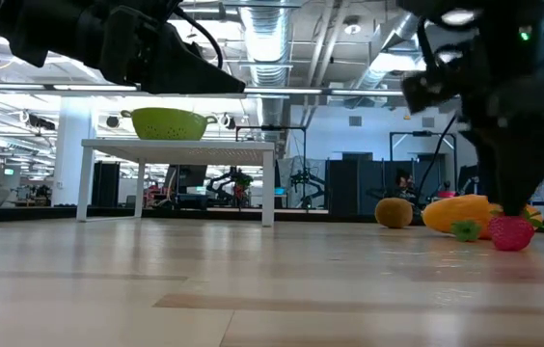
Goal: Pick & Place Fruit
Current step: Put the strawberry into the green strainer bowl on the shelf
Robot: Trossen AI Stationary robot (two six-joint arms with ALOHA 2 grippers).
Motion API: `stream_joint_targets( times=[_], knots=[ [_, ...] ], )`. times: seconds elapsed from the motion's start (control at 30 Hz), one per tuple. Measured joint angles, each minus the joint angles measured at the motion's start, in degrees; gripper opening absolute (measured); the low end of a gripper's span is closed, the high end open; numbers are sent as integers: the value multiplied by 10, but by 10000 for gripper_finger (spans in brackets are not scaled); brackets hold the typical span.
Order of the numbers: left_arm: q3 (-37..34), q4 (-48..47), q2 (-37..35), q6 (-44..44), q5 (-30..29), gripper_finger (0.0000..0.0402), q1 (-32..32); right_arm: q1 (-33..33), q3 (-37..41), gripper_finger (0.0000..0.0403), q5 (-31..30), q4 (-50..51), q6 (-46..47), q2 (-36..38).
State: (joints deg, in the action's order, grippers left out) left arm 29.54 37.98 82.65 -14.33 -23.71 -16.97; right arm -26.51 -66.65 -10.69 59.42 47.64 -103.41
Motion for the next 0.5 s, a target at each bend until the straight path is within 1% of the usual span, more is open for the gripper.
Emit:
stream_joint_targets(
  times=[0.07,0.27,0.5],
  knots=[
    [0,0,0,0,0,214,0,-2,15,225,2,-6,0,0],
    [0,3,0,0,0,214,0,-1,58,221,6,-76,1,0],
    [0,3,0,0,0,214,0,0,84,220,5,-112,-1,4]
  ],
)
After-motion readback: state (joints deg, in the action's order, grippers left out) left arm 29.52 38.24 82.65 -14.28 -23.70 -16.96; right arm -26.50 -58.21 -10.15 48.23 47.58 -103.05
